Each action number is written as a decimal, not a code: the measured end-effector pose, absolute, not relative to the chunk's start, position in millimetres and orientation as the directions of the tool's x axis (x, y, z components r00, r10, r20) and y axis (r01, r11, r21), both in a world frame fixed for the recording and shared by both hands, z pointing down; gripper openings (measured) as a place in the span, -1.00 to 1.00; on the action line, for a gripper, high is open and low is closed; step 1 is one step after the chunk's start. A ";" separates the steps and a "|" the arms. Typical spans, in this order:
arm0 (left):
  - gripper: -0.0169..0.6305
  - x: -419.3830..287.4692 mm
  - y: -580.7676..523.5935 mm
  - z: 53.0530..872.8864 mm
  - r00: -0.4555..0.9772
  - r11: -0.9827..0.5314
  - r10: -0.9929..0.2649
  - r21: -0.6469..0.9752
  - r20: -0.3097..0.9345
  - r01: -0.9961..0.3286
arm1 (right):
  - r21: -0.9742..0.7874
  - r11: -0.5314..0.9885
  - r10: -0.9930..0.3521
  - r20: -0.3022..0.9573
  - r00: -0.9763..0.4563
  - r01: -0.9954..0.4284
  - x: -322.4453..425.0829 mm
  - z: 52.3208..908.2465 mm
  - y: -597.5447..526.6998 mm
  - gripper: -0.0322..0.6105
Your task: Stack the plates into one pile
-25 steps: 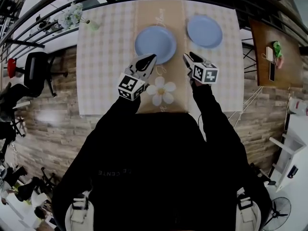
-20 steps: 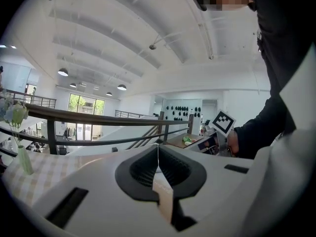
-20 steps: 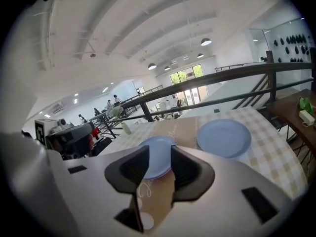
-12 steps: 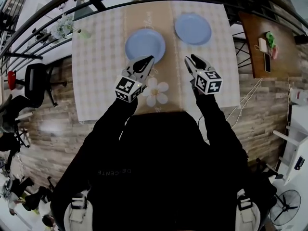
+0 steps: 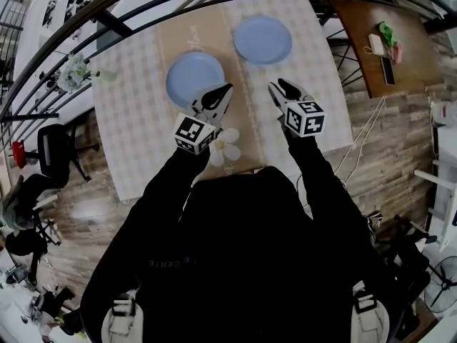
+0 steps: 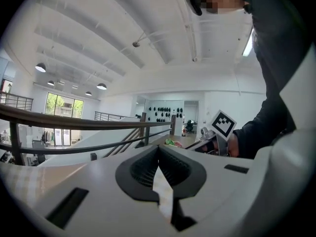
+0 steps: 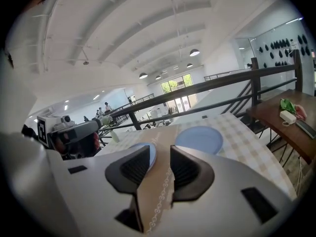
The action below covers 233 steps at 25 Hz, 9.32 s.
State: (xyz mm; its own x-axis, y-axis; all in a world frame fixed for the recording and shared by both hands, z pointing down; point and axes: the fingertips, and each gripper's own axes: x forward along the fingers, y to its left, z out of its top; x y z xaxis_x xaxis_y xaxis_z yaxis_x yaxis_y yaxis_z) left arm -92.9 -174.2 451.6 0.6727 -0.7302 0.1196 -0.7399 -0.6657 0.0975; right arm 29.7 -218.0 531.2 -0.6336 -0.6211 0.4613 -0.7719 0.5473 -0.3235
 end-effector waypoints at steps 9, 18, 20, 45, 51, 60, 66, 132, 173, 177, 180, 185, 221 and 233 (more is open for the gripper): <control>-0.89 -63.1 -209.2 458.0 0.697 -0.693 -0.708 0.079 0.119 -0.717 | -0.320 0.489 -0.651 0.485 -0.584 -0.811 62.1 548.9 -245.4 -0.46; -0.89 -46.0 -246.1 479.2 0.711 -0.705 -0.690 0.099 0.134 -0.703 | -0.282 0.408 -0.702 0.511 -0.496 -0.868 91.1 574.6 -310.7 -0.43; -0.89 -41.3 -255.5 485.9 0.716 -0.710 -0.684 0.094 0.144 -0.698 | -0.277 0.391 -0.709 0.517 -0.479 -0.878 96.1 582.4 -325.4 -0.43; -0.89 -20.9 -354.7 529.4 0.714 -0.710 -0.680 0.092 0.167 -0.698 | -0.203 0.257 -0.655 0.683 -0.325 -0.945 124.7 707.9 -442.0 -0.36; -0.89 -19.1 -361.7 537.7 0.703 -0.691 -0.692 0.130 0.165 -0.711 | -0.200 0.237 -0.623 0.719 -0.307 -0.951 123.1 733.4 -449.7 -0.37; -0.89 -19.7 -350.3 544.0 0.705 -0.695 -0.680 0.132 0.199 -0.707 | -0.230 0.182 -0.603 0.742 -0.293 -0.956 116.0 754.2 -455.3 -0.47; -0.89 -25.1 -346.6 541.7 0.703 -0.694 -0.682 0.127 0.201 -0.709 | -0.272 0.118 -0.615 0.735 -0.286 -0.955 116.2 754.7 -453.4 -0.58; -0.89 -232.0 -182.8 441.4 0.345 -0.343 -0.938 0.044 0.040 -0.938 | -0.659 0.109 -0.549 0.584 -0.598 -0.744 -51.3 653.2 -326.3 -0.82; -0.89 -287.1 -154.3 450.7 0.363 -0.358 -0.929 0.075 0.070 -0.931 | -0.528 0.350 -0.475 0.613 -0.632 -0.774 -122.3 650.0 -296.4 -0.72; -0.89 -275.5 -149.1 442.7 0.361 -0.356 -0.931 0.075 0.060 -0.931 | -0.509 0.485 -0.464 0.539 -0.703 -0.711 -120.8 610.9 -279.3 -0.81; -0.89 -266.1 -147.1 430.5 0.357 -0.354 -0.933 0.059 0.048 -0.933 | -0.484 0.598 -0.448 0.459 -0.767 -0.639 -127.0 569.4 -264.2 -0.86; -0.89 -249.7 -143.7 408.9 0.363 -0.363 -0.931 0.029 0.029 -0.932 | -0.376 0.784 -0.403 0.295 -0.866 -0.493 -140.7 487.0 -233.5 -0.87; -0.89 -178.0 -72.6 329.7 0.482 -0.482 -0.876 0.014 -0.006 -0.876 | -0.055 0.962 -0.264 0.049 -0.963 -0.267 -122.5 338.7 -98.2 -0.89; -0.89 -176.9 -69.2 327.6 0.484 -0.484 -0.875 0.012 -0.002 -0.875 | -0.060 0.962 -0.264 0.051 -0.963 -0.267 -123.3 337.3 -93.5 -0.89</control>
